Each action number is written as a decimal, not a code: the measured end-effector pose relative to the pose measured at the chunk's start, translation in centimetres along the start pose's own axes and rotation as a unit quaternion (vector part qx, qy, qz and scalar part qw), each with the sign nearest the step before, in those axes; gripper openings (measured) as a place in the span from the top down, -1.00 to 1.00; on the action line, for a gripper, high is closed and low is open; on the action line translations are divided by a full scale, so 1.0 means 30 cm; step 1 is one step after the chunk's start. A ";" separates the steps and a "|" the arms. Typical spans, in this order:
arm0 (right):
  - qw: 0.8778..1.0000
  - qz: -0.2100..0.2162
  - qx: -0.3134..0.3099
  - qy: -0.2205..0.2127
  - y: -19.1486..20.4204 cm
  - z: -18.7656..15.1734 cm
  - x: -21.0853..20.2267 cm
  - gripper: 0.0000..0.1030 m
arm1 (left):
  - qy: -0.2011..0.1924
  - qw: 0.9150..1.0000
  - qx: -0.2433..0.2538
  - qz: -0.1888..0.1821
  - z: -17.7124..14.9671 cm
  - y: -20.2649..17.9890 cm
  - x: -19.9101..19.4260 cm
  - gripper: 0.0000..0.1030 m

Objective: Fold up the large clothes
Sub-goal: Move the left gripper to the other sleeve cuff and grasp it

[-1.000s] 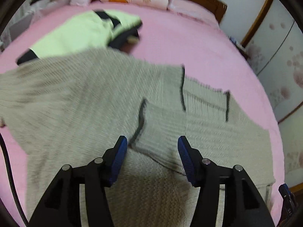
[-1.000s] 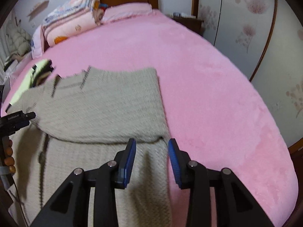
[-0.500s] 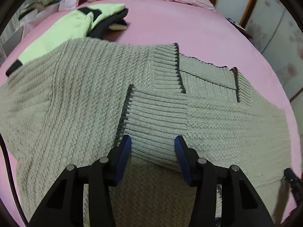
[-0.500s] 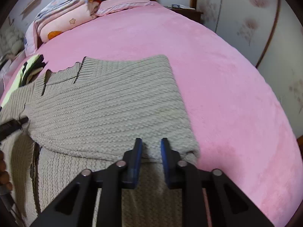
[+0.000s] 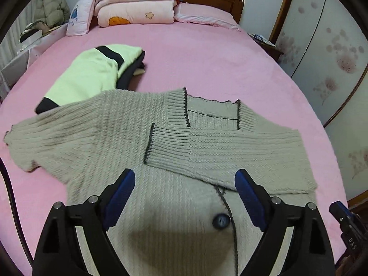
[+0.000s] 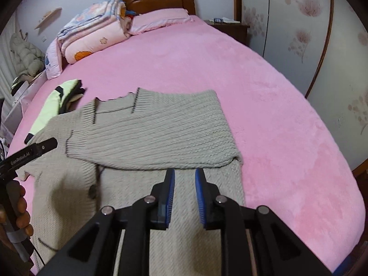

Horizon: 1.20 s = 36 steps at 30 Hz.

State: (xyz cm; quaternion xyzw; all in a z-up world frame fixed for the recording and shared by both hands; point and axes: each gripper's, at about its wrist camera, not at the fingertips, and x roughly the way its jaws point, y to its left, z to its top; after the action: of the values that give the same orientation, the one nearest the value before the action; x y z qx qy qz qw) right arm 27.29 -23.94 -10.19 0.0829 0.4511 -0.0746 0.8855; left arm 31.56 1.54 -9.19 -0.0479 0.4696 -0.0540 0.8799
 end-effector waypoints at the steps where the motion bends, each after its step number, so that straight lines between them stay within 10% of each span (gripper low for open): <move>1: 1.000 0.004 -0.001 -0.002 0.009 -0.005 -0.024 0.63 | -0.001 1.000 0.000 0.004 -0.007 0.005 -0.032 -0.71; 21: 0.997 0.048 -0.041 -0.046 0.198 -0.136 -0.385 0.29 | -0.023 0.999 -0.030 0.023 -0.243 0.253 -0.494 -0.71; 36: 0.988 0.092 -0.104 -0.073 0.627 -0.141 -0.407 0.28 | -0.033 0.990 -0.091 0.106 -0.333 0.919 -0.576 -0.72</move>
State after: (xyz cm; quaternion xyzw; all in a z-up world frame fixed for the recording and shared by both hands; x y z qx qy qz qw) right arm 20.75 -4.00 -1.25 0.0258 0.3810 0.0488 0.9229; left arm 15.07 30.91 -4.27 -0.0796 0.4459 0.0837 0.8876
